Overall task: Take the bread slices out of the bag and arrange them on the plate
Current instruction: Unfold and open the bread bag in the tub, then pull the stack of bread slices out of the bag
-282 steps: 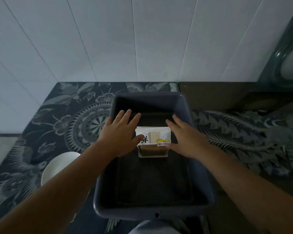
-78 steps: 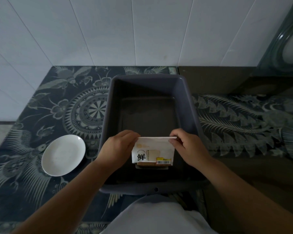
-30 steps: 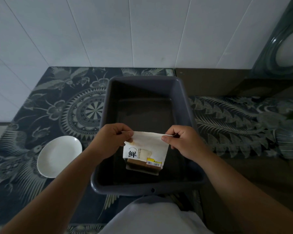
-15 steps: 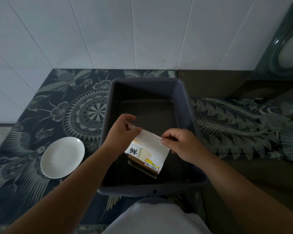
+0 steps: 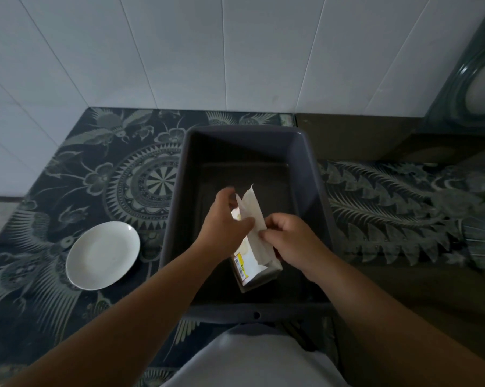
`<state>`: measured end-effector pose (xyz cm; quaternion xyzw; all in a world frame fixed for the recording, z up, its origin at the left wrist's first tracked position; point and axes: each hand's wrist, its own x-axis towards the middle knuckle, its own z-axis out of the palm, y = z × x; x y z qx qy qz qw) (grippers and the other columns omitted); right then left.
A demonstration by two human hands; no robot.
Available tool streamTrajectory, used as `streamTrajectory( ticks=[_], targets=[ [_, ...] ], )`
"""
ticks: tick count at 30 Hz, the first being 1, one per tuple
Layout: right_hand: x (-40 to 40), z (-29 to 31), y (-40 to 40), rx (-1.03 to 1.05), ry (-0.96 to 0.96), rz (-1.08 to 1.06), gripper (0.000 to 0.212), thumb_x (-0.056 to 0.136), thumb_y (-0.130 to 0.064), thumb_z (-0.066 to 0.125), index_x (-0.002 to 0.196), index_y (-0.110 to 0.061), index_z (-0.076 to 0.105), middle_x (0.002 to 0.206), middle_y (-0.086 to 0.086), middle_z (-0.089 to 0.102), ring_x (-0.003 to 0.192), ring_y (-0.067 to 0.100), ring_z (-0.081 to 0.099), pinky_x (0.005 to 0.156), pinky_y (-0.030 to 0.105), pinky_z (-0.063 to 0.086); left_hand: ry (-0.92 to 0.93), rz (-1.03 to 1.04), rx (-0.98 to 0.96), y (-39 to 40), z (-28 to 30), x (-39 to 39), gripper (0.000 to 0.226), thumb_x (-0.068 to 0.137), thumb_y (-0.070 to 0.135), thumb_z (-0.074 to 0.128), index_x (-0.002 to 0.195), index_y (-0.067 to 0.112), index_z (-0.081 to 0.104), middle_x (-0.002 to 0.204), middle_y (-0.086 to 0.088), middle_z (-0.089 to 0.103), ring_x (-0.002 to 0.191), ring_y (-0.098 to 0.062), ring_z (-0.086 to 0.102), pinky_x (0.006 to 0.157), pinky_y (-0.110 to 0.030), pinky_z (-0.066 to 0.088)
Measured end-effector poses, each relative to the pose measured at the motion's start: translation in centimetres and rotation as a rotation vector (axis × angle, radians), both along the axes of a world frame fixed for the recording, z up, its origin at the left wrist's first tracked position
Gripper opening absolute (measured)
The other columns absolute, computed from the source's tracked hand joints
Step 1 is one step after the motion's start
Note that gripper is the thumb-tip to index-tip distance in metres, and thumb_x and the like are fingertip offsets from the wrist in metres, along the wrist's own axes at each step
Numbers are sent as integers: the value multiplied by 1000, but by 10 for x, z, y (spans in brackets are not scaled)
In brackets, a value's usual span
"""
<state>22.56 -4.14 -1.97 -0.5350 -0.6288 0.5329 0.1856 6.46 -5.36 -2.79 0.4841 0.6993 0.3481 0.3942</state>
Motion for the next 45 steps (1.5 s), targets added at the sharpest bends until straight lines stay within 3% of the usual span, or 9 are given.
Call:
streamTrajectory(
  ticks=[4, 14, 22, 25, 29, 33, 37, 41, 45],
  targets=[
    [4, 1, 0, 147, -73, -26, 8, 81, -24, 61, 76, -25, 67, 71, -23, 68, 64, -7, 64, 45, 9, 44, 79, -62, -190, -12, -6, 0, 10, 88, 28, 64, 92, 19, 65, 72, 7, 67, 52, 1, 62, 48, -14, 43],
    [23, 12, -2, 546, -408, 47, 14, 83, -16, 62, 72, -23, 58, 49, -11, 50, 52, -2, 58, 36, 11, 37, 116, 46, -173, -43, 10, -28, 20, 85, 18, 59, 66, 10, 57, 56, -3, 61, 42, -5, 51, 43, -21, 42],
    [29, 34, -2, 769, -653, 47, 14, 84, -11, 60, 70, -12, 58, 45, -6, 38, 37, 10, 35, 40, 22, 18, 491, -34, -94, -61, 22, -38, 20, 83, 31, 60, 67, 20, 54, 59, -2, 62, 53, -21, 61, 54, -39, 55],
    [28, 38, -3, 790, -679, 55, 13, 84, -9, 61, 71, -10, 60, 47, 0, 46, 38, 18, 40, 39, 22, 19, 592, -56, 13, -62, 23, -38, 15, 81, 30, 64, 81, 28, 49, 74, 8, 60, 64, -12, 57, 56, -33, 52],
    [24, 39, -4, 819, -667, 128, 14, 87, -12, 60, 73, -13, 61, 49, -3, 47, 39, 13, 43, 39, 20, 22, 808, -345, 340, -65, 23, -41, 43, 82, 34, 65, 123, 23, 55, 129, -8, 51, 119, -28, 44, 95, -46, 40],
    [20, 40, -1, 834, -639, 201, 17, 90, -14, 58, 73, -15, 61, 52, -8, 42, 41, 11, 43, 42, 19, 23, 896, -731, 356, -57, 32, -52, 45, 87, 61, 45, 115, 34, 68, 149, -1, 46, 139, -28, 29, 101, -55, 31],
    [19, 45, 6, 854, -686, 232, 17, 89, -13, 60, 72, -16, 59, 54, -7, 43, 43, 14, 44, 41, 19, 20, 1023, -743, 423, -49, 38, -55, 19, 82, 44, 55, 83, 35, 72, 138, 2, 54, 135, -31, 27, 96, -57, 34],
    [20, 51, 27, 922, -738, 188, 10, 85, -11, 66, 76, -15, 63, 55, -4, 45, 45, 19, 37, 44, 20, 13, 990, -793, 565, -48, 34, -58, 14, 87, 35, 59, 84, 29, 71, 121, 4, 66, 130, -29, 43, 96, -50, 28],
    [21, 49, 47, 930, -730, 206, 9, 92, -19, 61, 90, -17, 69, 65, 1, 63, 54, 22, 50, 48, 25, 26, 930, -815, 617, -55, 30, -45, 12, 81, 22, 75, 77, 24, 63, 74, 8, 65, 74, -17, 61, 82, -40, 36]
  ],
)
